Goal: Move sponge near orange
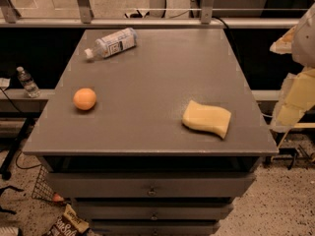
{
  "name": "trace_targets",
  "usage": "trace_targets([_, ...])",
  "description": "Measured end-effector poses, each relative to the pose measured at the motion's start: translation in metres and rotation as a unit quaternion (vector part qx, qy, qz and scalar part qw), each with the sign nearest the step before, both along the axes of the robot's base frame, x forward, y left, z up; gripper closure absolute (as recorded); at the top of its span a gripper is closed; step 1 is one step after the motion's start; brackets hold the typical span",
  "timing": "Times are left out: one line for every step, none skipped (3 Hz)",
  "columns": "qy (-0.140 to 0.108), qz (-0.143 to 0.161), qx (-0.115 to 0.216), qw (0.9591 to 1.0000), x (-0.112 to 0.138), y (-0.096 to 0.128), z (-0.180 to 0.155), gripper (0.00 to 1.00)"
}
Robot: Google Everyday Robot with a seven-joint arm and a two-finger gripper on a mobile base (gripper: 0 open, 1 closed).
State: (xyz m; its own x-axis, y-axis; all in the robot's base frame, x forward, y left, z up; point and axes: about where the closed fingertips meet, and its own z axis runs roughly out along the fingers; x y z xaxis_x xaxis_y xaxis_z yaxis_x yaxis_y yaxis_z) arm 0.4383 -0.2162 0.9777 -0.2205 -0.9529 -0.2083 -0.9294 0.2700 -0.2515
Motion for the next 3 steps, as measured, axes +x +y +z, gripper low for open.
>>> trace_targets([0.000, 0.000, 0.000, 1.0000, 0.000, 0.000, 0.000, 0.00])
trace_targets([0.011, -0.009, 0.007, 0.9999, 0.011, 0.012, -0.016, 0.00])
trace_targets([0.041, -0.018, 0.027, 0.9986, 0.028, 0.039, -0.058, 0.00])
